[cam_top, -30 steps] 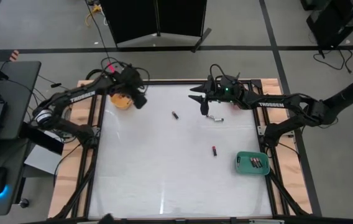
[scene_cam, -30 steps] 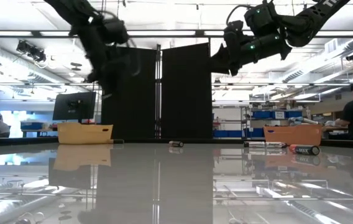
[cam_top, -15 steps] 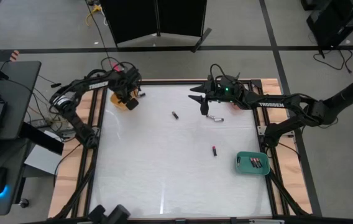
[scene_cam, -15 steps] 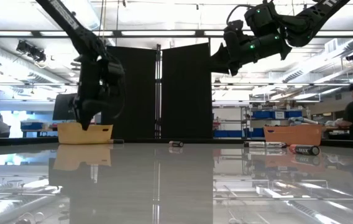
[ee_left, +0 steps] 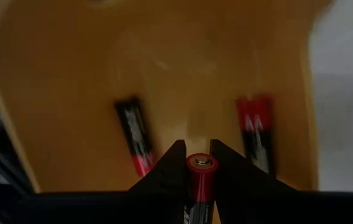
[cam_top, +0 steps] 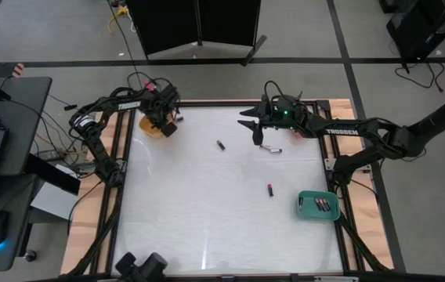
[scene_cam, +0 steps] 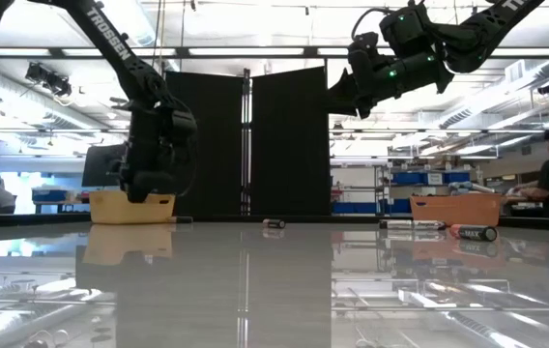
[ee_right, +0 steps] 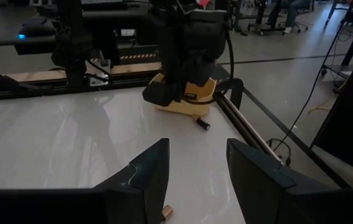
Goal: Sort batteries
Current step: Move the red battery from the green bin to the yellow bin, then adjust the yellow bin to align the position
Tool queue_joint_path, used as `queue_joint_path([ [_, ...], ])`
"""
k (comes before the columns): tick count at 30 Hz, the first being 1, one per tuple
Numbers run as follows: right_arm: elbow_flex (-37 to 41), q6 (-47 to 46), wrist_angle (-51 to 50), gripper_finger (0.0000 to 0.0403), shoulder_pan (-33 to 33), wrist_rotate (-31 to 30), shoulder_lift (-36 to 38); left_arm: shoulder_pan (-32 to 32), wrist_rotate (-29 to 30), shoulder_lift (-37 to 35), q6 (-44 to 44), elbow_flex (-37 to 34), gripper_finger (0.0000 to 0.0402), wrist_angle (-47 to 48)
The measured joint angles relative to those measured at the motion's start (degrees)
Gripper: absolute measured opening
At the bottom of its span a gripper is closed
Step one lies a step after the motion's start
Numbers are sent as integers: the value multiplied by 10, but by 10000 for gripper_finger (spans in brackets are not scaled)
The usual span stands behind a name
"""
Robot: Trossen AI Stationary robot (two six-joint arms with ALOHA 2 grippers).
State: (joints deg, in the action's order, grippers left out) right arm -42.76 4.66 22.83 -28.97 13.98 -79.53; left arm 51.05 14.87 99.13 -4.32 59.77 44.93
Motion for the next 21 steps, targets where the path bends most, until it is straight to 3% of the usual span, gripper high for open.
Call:
queue_joint_path([
  [6, 0, -1, -2, 170, 0, 0, 0, 0, 18, 0, 1, 5, 59, -41],
  [14, 0, -1, -2, 170, 0, 0, 0, -2, 19, -8, 0, 44, 182, -9],
  [17, 0, -2, -2, 170, 0, 0, 0, -2, 20, -18, 0, 56, 201, 16],
  [21, 0, -1, -2, 170, 0, 0, 0, -6, 25, -22, 1, 70, 197, 68],
])
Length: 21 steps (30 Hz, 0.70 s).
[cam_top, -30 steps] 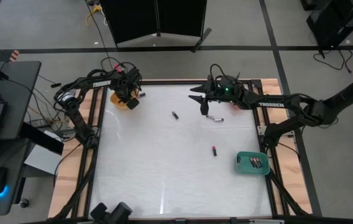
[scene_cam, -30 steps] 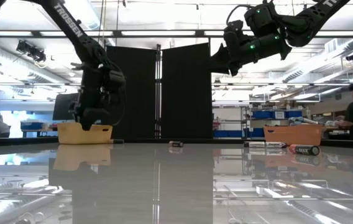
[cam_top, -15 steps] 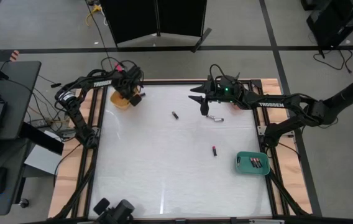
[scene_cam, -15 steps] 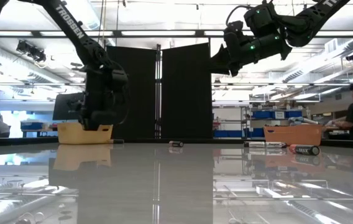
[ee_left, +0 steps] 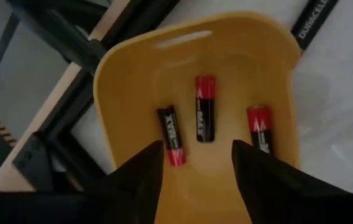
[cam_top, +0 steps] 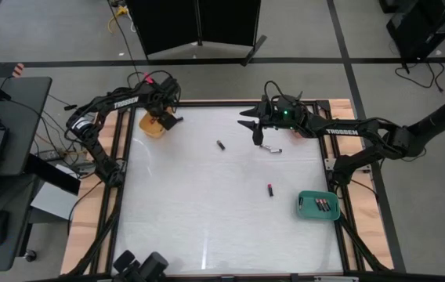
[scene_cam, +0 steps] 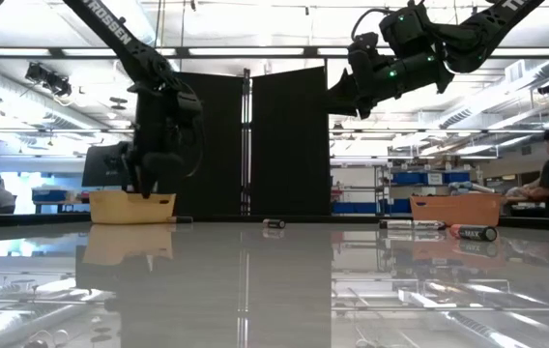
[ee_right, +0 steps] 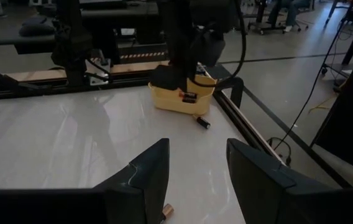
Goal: Sort batteries
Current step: Adjust the yellow bin to align the position
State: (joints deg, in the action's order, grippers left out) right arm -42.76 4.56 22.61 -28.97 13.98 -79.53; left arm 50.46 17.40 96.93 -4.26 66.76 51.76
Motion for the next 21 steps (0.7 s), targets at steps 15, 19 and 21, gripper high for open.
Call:
queue_joint_path([
  [15, 0, 17, -4, 170, 0, 0, 0, 5, 76, -3, 65, 19, 78, 130],
  [19, 0, 17, -9, 170, 0, 0, 0, 10, 77, -3, 72, 19, 80, 116],
  [21, 0, 17, -15, 170, 0, 0, 0, 20, 76, -2, 73, 19, 84, 114],
])
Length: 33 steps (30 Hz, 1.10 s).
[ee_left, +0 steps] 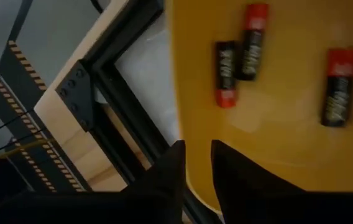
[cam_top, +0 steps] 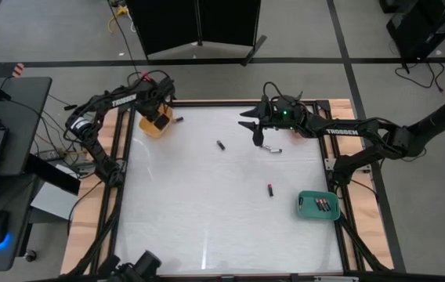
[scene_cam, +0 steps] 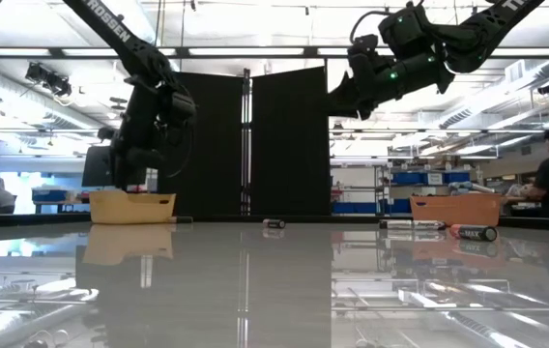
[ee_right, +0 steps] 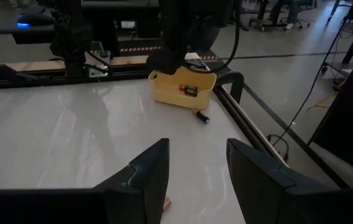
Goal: Sort batteries
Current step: Adjust the yellow bin to align the position
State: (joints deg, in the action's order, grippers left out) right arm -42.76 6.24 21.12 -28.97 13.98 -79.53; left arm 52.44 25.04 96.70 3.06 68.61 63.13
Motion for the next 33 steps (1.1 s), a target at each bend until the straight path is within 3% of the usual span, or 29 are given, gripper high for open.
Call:
queue_joint_path([
  [7, 0, 0, -9, 170, 0, 0, 0, 36, -20, 4, -12, 0, 108, -43],
  [12, 0, 1, -13, 170, 0, 0, 0, 55, -95, 4, -26, -4, 119, -61],
  [18, 0, 4, -14, 170, 0, 0, 0, 72, -96, 4, -28, -17, 117, -64],
  [29, 0, 13, -15, 170, 0, 0, 0, 80, -85, 4, -58, -41, 18, -76],
  [33, 0, 15, -15, 170, 0, 0, 0, 79, -66, 4, -75, -43, 6, -98],
])
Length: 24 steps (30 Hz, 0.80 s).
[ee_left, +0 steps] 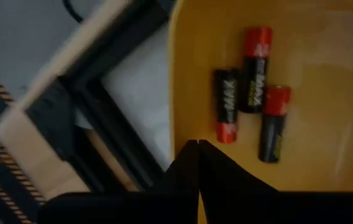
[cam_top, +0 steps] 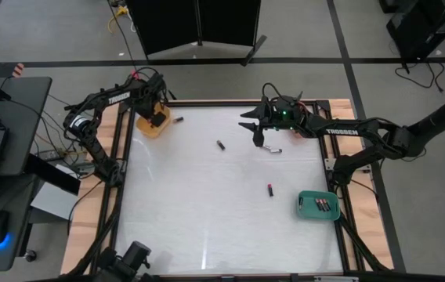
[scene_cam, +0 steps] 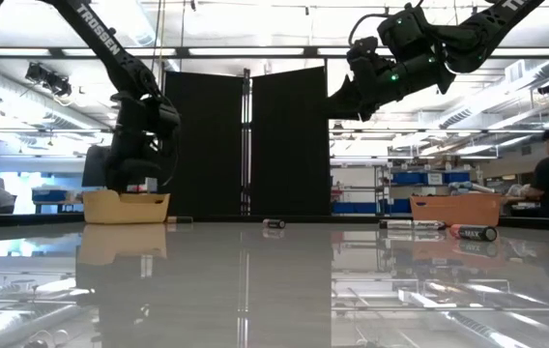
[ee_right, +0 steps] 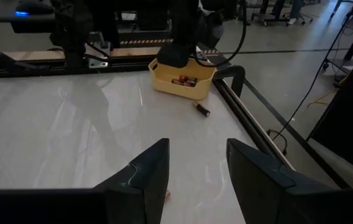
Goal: Sort batteries
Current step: Adjust the yellow bin to align the position, then put the brown battery into the green bin
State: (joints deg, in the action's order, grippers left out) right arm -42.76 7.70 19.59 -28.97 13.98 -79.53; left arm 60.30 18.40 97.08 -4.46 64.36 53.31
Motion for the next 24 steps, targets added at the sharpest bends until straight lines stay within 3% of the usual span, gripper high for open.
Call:
queue_joint_path([
  [5, 0, 0, -1, 170, 0, 0, 0, 0, 35, 0, -30, 11, 6, -6],
  [14, 0, -3, -1, 169, 0, 0, 0, -44, 36, -23, -43, 44, 4, -59],
  [19, 0, -18, -12, 142, 3, -24, 0, -100, -61, -66, -49, 7, 4, -191],
  [24, 0, -43, -32, 70, 19, -38, 0, -164, -156, -84, -72, -59, 4, -348],
])
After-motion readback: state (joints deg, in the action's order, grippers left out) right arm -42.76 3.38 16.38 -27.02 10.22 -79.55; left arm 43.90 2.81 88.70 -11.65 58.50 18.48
